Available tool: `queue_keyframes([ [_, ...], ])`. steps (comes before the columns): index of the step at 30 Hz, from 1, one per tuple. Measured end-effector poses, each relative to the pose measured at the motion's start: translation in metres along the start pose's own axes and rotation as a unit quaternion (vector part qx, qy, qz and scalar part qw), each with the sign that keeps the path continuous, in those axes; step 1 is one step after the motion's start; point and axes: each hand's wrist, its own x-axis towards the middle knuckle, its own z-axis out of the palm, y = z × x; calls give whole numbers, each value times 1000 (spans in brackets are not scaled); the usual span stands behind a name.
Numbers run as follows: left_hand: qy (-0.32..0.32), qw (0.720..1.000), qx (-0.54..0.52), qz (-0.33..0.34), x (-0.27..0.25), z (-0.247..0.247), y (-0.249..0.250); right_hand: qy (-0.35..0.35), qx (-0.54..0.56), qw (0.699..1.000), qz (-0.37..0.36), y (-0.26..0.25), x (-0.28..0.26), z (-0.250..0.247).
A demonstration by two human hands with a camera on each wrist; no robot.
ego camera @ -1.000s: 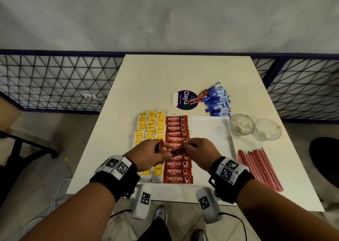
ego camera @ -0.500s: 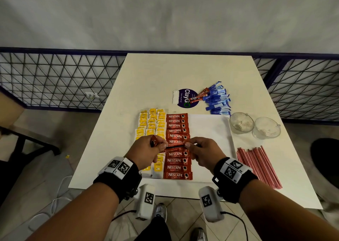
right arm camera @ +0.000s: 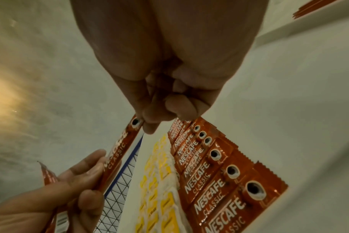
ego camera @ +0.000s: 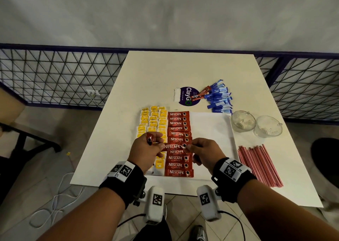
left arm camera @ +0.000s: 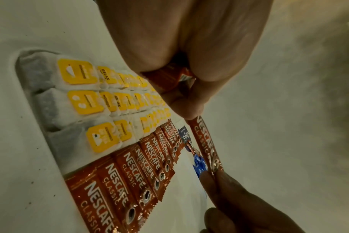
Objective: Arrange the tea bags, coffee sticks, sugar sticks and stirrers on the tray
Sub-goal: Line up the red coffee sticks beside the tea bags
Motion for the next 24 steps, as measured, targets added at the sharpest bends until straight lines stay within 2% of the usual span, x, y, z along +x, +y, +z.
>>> queue_keyframes([
  [3,-5,998,56,-6,8,-5,-10,7,6,999,32,12,2,-4],
  [6,27,996,77,-35,18,-19,-23,17,52,992,110,24,4,-11],
  [8,36,993,101,-48,23,-29,-30,10,50,987,151,32,4,-11],
  [13,39,990,123,-48,29,-38,-37,9,21,979,203,41,6,-6],
  [19,31,990,128,-41,33,-39,-37,21,-61,975,212,42,9,-1],
  [24,19,992,117,-33,34,-36,-35,23,-215,958,190,38,10,3],
])
